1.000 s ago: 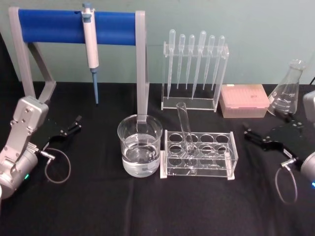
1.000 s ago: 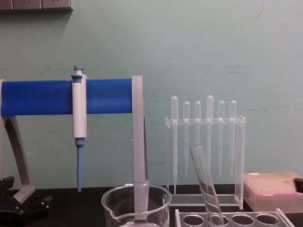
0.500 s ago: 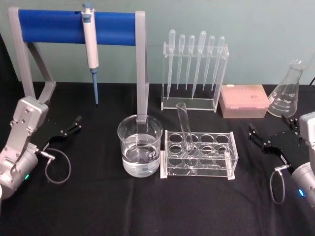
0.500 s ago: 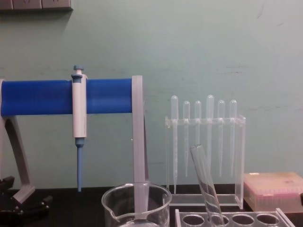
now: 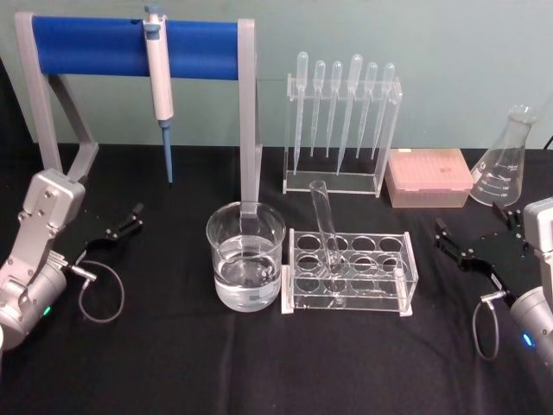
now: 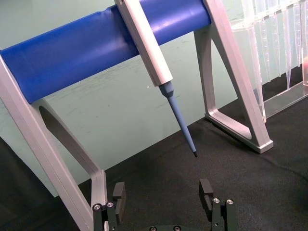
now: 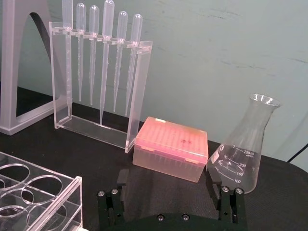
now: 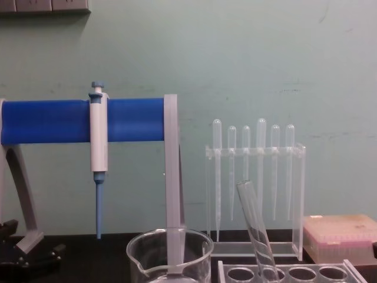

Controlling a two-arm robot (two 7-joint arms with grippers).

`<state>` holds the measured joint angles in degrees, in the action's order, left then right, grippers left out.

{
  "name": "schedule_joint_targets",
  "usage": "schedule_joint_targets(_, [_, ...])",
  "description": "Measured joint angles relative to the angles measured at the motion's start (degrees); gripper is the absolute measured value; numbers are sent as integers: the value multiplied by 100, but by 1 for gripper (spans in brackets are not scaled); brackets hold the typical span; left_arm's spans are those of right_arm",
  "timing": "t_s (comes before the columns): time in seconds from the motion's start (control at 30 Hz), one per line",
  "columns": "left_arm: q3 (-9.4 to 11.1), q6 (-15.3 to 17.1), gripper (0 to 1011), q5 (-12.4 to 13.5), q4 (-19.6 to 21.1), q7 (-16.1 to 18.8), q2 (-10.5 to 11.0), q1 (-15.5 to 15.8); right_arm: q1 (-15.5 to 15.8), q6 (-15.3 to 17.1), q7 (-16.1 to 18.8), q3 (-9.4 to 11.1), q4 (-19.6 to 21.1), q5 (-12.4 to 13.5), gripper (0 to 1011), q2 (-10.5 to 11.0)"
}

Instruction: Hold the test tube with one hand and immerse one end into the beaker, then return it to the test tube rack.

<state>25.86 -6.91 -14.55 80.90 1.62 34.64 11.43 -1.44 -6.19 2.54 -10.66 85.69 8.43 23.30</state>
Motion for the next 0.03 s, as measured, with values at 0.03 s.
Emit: schedule_joint_targets(0.03, [0, 0, 1000, 0, 0, 0, 0, 0, 1, -5, -2, 0, -1, -1, 1004, 0])
